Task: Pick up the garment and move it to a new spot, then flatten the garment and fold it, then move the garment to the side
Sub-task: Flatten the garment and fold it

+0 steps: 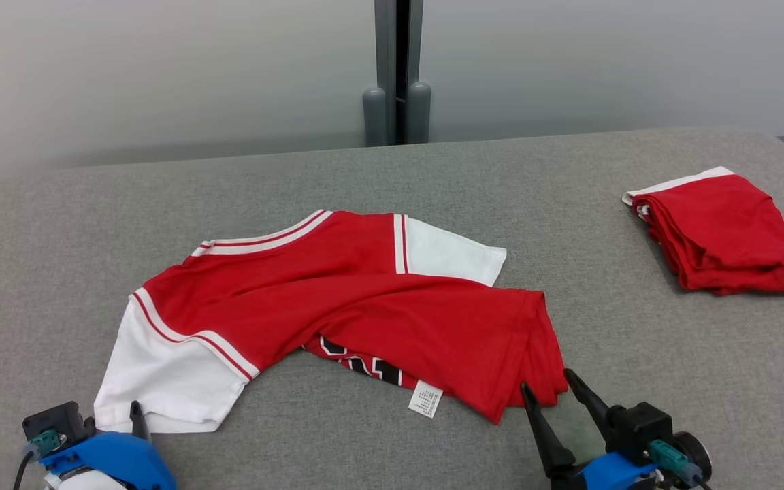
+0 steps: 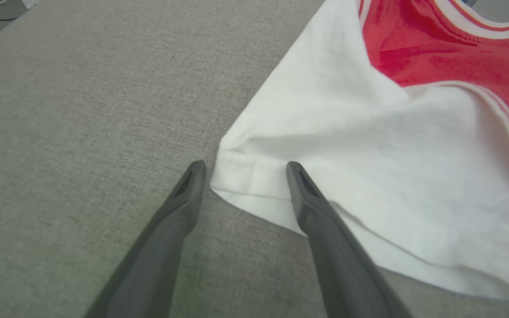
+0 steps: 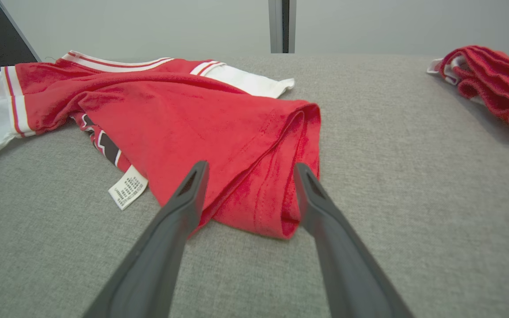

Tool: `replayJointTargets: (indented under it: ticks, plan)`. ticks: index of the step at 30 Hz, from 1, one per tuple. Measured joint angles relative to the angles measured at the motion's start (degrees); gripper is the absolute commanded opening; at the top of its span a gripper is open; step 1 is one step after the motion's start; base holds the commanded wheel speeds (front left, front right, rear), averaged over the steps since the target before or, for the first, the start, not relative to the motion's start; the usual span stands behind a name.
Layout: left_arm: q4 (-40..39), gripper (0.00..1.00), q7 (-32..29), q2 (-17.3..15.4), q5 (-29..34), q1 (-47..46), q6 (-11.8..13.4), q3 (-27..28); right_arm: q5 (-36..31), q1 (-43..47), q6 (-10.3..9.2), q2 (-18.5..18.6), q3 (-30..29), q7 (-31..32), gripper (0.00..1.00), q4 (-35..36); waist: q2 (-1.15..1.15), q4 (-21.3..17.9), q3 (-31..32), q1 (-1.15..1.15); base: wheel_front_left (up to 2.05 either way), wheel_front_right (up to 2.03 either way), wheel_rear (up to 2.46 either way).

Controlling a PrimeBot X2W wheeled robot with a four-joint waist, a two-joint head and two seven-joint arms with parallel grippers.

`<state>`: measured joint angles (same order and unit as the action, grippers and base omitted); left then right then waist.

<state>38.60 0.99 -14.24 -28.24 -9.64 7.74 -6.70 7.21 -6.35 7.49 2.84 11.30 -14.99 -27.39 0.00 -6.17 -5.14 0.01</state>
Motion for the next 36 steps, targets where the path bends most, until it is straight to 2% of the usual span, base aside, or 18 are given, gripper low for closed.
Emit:
replayJointTargets:
  ticks: [6, 7, 8, 9, 12, 15, 24, 25, 26, 27, 28, 29, 31, 36]
  plan:
    - [1.0, 1.00, -0.9, 0.1, -1.1, -1.1, -1.6, -0.3, 2.9, 1.1, 0.00, 0.0, 5.0, 1.6, 1.00, -0.8, 0.00, -0.1, -0.7, 0.00, 0.00, 0.00, 0.00]
    - [1.1, 0.80, -0.8, 0.1, -1.1, -1.1, -1.7, -0.5, 3.7, 1.4, 0.00, 0.0, 6.0, 2.0, 1.00, -1.0, 0.00, -0.1, -0.7, 0.00, 0.00, 0.00, 0.00]
    - [1.3, 0.49, -0.5, 0.1, -1.1, -1.1, -2.0, -0.6, 4.7, 1.6, 0.00, 0.0, 6.9, 2.5, 1.00, -1.0, 0.00, 0.0, -0.7, 0.00, 0.00, 0.00, 0.00]
    - [1.3, 0.34, -0.2, 0.1, -1.3, -1.1, -2.4, -0.7, 5.2, 1.7, 0.00, 0.0, 7.3, 2.9, 1.00, -1.2, 0.00, 0.1, -0.7, 0.00, 0.00, 0.00, 0.00]
    - [1.6, 0.00, 1.2, 0.5, -1.6, -1.3, -3.3, -0.9, 5.9, 1.7, 0.00, 0.0, 7.8, 3.4, 1.00, -2.5, 0.00, 0.6, -0.6, 0.00, 0.00, 0.00, 0.00]
    - [2.1, 0.00, 2.4, 0.5, -1.6, -2.0, -4.1, -1.3, 6.2, 0.8, 0.00, 0.0, 8.6, 3.5, 1.00, -4.2, 0.00, 1.0, -0.6, 0.00, 0.00, 0.00, 0.00]
    - [3.6, 0.00, 5.0, 0.9, -1.4, -3.8, -5.4, -2.4, 13.1, -4.1, 0.00, 0.0, 12.5, 3.4, 1.00, -10.5, 0.00, 2.2, -0.9, 0.00, 0.00, 0.00, 0.00]
    - [3.7, 0.00, 5.2, 1.0, -1.4, -3.9, -5.6, -2.5, 13.8, -4.6, 0.00, 0.0, 12.8, 3.2, 0.87, -10.9, 0.00, 2.4, -1.0, 0.00, 0.00, 0.00, 0.00]
    - [3.8, 0.00, 5.4, 1.0, -1.4, -4.0, -5.6, -2.6, 14.4, -5.0, 0.00, 0.0, 13.2, 2.8, 0.57, -11.4, 0.00, 2.5, -1.1, 0.00, 0.00, 0.00, 0.00]
    - [3.8, 0.00, 5.7, 1.0, -1.4, -4.1, -5.7, -2.7, 14.9, -5.4, 0.00, 0.0, 13.6, 2.7, 0.57, -11.9, 0.00, 2.6, -1.1, 0.00, 0.00, 0.00, 0.00]
    - [3.8, 0.00, 5.9, 1.0, -1.4, -4.2, -5.8, -2.7, 15.3, -5.6, 0.00, 0.0, 14.0, 2.2, 0.44, -12.2, 0.00, 2.7, -1.1, 0.00, 0.00, 0.00, 0.00]
    - [3.9, 0.00, 6.2, 1.0, -1.4, -4.3, -5.8, -2.8, 15.8, -5.7, 0.00, 0.0, 14.4, 2.2, 0.36, -12.4, 0.00, 2.7, -1.2, 0.00, 0.00, 0.00, 0.00]
    - [3.9, 0.00, 6.4, 1.0, -1.4, -4.3, -5.8, -2.8, 16.2, -5.8, 0.00, 0.0, 14.7, 1.6, 0.30, -12.7, 0.00, 2.8, -1.2, 0.00, 0.00, 0.00, 0.00]
    - [4.1, 0.00, 7.0, 0.8, -1.7, -4.3, -5.8, -2.7, 17.3, -5.8, 0.00, 0.0, 14.9, 0.7, 0.33, -12.0, 0.00, 2.3, -1.1, 0.00, 0.00, 0.00, 0.00]
